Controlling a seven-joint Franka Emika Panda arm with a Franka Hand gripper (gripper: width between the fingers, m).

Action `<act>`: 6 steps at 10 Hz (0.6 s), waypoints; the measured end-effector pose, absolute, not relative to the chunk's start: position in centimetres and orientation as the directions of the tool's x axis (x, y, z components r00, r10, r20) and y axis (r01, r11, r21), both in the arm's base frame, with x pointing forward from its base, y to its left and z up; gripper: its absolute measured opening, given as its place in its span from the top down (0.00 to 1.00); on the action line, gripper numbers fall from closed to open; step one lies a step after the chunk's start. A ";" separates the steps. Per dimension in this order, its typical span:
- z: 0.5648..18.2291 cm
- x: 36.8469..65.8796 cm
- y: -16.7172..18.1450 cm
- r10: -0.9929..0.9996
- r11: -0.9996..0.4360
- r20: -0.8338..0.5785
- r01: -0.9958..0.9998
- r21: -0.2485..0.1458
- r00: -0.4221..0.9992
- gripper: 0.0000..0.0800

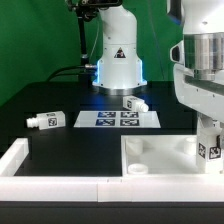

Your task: Assemble one leg

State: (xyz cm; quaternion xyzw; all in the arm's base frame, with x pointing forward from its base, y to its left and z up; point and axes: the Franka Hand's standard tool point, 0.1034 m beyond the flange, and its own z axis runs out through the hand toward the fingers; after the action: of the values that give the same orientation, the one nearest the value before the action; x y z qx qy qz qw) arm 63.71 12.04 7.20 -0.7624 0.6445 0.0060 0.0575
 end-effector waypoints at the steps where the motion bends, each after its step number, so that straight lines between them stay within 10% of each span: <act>1: 7.2 63.7 12.0 -0.992 -0.076 -0.097 -0.994 -0.074 0.083 0.64; 6: 7.3 64.5 11.2 -0.868 0.472 -0.191 -0.881 -0.038 -0.458 0.64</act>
Offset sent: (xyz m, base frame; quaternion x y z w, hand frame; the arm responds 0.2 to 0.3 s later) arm -0.0030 -0.0024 -0.0016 0.0064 -0.0229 0.3474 0.9374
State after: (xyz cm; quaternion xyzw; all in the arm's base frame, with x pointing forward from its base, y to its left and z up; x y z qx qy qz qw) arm 64.52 11.16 7.26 -0.5125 0.8531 0.0329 0.0921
